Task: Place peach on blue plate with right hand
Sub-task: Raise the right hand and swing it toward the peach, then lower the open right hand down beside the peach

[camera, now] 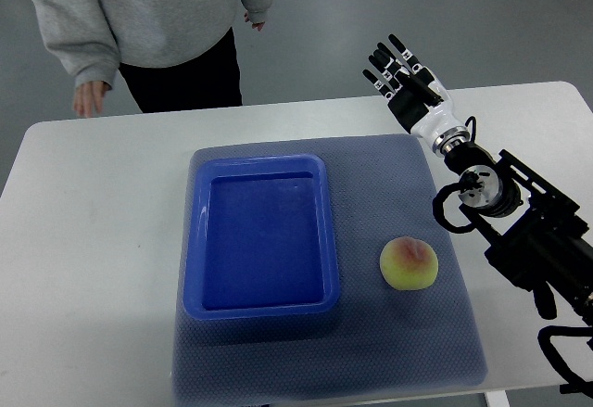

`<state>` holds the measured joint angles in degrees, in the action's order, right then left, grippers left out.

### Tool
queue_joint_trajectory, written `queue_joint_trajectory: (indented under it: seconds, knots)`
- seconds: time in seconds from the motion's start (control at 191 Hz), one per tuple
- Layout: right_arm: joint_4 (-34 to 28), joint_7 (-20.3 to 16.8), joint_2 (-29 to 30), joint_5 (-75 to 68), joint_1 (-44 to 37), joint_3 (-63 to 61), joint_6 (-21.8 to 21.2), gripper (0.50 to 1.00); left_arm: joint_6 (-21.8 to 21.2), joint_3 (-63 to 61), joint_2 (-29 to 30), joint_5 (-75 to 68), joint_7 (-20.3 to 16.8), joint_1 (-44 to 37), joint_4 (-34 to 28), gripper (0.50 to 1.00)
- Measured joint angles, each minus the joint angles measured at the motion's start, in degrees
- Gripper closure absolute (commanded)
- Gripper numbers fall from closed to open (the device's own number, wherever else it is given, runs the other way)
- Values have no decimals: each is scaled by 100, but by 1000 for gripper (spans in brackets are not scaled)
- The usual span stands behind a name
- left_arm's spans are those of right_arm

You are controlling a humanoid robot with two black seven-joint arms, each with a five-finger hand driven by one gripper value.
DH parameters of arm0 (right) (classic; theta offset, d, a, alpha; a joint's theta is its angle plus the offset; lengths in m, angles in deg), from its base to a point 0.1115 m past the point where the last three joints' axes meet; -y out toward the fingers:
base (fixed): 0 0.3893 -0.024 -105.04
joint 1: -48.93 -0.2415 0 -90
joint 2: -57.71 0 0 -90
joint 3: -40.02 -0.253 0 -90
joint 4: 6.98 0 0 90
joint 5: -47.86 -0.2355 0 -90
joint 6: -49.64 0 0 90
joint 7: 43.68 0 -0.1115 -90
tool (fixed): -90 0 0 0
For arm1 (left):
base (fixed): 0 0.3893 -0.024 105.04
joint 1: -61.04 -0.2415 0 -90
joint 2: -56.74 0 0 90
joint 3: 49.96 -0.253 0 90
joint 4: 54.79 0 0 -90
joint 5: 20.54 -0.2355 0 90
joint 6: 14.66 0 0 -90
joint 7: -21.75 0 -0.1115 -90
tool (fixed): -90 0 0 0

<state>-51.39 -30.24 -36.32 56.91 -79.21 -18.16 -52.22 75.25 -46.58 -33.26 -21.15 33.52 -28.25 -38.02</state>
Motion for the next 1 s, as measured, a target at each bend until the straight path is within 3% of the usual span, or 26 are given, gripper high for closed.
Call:
queue_joint_trajectory:
  seconds: [0.356,0.518,0.743,1.0]
  knots:
    - [-55,-13,-64,119,-65,62,-31,570,1,11,0,5,0,0,-5,500]
    - [-103,-19,-367,715,-251,583,-16,570,1,14,0,6,0,0,7,500]
    - [-411,-191,-1412,2148,-876,2079,-144,570,2,14,0,-10,0,11,15,500]
    - [-1419,-583,-3082,3453,-2450,4915,-1078,570,10,20,0,-17,-7,59,14,500]
